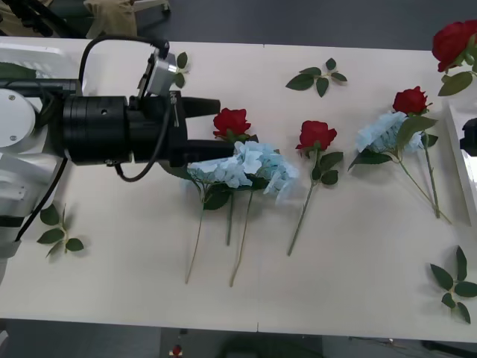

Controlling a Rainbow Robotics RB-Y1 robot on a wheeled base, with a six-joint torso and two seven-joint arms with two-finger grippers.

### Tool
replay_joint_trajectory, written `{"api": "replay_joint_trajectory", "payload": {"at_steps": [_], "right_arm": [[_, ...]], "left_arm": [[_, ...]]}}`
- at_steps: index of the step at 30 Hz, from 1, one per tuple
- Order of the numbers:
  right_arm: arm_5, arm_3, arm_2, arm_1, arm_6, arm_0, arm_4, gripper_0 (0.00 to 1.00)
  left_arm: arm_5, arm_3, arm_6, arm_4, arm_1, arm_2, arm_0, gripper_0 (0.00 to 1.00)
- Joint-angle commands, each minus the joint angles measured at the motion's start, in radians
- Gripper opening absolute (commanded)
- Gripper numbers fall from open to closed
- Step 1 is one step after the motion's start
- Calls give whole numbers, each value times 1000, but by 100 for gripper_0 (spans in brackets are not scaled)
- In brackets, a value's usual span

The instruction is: Put the red flowers into the right box and the blue flowers into the left box

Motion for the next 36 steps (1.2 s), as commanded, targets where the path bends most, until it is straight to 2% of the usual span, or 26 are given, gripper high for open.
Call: {"api": "replay_joint_trajectory", "payload": {"at_steps": [1, 6, 11, 17, 23, 31, 36], "right_arm": [[-34, -31, -9, -32, -23, -21, 107, 0], [-49, 3, -9, -34, -40, -14, 248, 0], [-118, 63, -6, -38, -43, -1, 324, 0], [-250, 184, 1, -51, -47, 3, 386, 0], [-277, 262, 24, -78, -47, 3, 445, 0], [-279, 310, 60, -106, -50, 40, 451, 0], [-308, 310, 38, -106, -61, 63, 454, 0]], "left_arm": [[121, -32, 14, -21, 39, 40, 26, 100], [315, -33, 103, -106, 36, 104, 49, 100], [380, -33, 123, -216, 33, 113, 54, 100], [376, -32, 151, -391, 19, 63, 55, 100], [339, -7, 175, -537, 18, -35, 54, 100], [198, 163, 175, -534, 16, -176, 34, 100], [123, 200, 180, -600, -4, -242, 15, 100]]}}
